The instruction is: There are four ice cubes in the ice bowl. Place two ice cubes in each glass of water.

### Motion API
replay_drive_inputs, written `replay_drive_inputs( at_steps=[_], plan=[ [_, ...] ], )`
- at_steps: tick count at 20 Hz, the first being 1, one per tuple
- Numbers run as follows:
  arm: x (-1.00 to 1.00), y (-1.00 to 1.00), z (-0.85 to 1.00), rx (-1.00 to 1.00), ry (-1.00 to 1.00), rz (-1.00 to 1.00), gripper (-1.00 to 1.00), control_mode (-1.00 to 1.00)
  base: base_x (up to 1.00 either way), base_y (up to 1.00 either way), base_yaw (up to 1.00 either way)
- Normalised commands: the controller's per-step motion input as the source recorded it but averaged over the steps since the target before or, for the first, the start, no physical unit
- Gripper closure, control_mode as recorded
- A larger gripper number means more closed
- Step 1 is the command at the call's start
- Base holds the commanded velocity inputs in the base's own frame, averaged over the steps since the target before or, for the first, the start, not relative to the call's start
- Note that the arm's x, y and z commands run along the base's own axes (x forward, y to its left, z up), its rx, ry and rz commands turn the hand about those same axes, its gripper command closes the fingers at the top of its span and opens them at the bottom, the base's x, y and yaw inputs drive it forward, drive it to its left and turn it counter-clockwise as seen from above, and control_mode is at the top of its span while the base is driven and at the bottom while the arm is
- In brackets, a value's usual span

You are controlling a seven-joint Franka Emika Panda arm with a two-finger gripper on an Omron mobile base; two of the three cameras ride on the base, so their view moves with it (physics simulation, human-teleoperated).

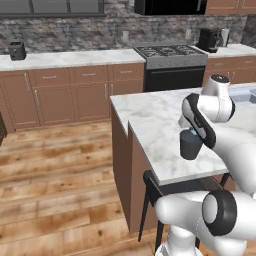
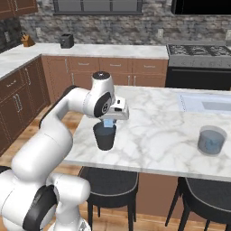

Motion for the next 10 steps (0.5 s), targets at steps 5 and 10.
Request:
replay_drive_inputs(
  at_steps=[5, 10],
  plan=[
    [0.1, 0.01, -0.01, 0.0, 0.02, 0.0, 1.0, -1.0, 0.0, 0.0, 0.0],
    [0.03, 0.04, -0.15, -0.02, 0.02, 0.0, 1.0, -1.0, 0.0, 0.0, 0.0]
  ],
)
